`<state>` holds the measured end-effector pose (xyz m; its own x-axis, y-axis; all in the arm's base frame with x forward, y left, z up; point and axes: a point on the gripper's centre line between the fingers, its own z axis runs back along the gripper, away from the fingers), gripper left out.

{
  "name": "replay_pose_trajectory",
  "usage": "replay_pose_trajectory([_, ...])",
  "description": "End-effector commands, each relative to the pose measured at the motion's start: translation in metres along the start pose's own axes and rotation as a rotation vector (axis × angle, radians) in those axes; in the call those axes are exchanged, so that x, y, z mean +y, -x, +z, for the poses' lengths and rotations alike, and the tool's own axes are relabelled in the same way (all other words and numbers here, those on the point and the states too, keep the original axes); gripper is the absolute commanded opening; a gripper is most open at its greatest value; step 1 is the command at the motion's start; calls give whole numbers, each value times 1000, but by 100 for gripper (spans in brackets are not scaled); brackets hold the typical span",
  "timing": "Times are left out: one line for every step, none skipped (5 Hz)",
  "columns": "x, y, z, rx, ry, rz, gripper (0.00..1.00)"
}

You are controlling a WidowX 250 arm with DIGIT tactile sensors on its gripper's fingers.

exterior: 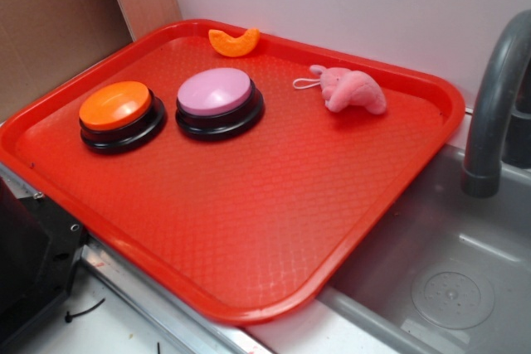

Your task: Push the orange button.

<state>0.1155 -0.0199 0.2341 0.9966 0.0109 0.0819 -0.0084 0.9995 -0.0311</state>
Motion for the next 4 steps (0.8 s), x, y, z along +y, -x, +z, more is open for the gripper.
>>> replay_pose_trajectory([0, 0, 0, 0, 0, 0, 100])
replay_pose_trajectory([37, -38, -42, 62, -97, 3, 100])
replay_pose_trajectory([62, -65, -65, 35, -143, -42, 100])
replay_pose_trajectory([82, -71, -94, 13, -155, -79, 100])
